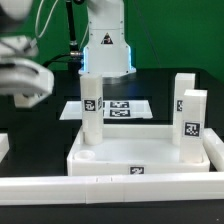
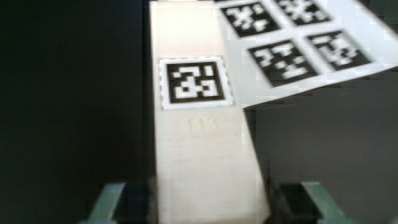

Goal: Assemble desk

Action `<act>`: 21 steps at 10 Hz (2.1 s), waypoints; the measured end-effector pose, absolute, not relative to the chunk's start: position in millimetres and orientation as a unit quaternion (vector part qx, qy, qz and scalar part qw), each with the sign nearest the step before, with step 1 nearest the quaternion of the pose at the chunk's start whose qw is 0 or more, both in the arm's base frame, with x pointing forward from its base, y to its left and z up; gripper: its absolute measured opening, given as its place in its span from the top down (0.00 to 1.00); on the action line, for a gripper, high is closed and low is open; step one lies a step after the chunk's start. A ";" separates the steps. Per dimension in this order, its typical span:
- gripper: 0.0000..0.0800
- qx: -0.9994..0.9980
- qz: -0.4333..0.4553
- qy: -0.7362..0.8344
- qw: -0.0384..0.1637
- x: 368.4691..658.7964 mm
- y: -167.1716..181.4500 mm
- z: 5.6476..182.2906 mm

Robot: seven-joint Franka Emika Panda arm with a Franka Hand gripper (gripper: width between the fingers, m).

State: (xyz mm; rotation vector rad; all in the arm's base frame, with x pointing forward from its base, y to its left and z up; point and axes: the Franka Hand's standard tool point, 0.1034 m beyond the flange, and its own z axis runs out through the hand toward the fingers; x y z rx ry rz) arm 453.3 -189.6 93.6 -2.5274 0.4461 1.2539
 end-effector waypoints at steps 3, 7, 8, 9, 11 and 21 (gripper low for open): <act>0.64 -0.880 0.427 0.153 0.138 457.4 -192.5 97.6; 0.64 -0.887 0.413 0.160 0.129 484.1 -182.4 126.1; 0.64 -0.912 0.361 0.151 0.120 509.7 -185.5 146.5; 0.64 -0.940 0.297 0.136 0.102 523.1 -188.2 153.8; 0.64 -0.956 0.241 0.141 0.094 520.6 -187.1 150.8; 0.64 -0.972 -0.143 0.187 0.022 605.3 -120.9 205.1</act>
Offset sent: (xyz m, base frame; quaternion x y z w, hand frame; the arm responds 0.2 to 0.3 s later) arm 0.0000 0.0000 0.0000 0.0000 0.0000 0.0000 1.0000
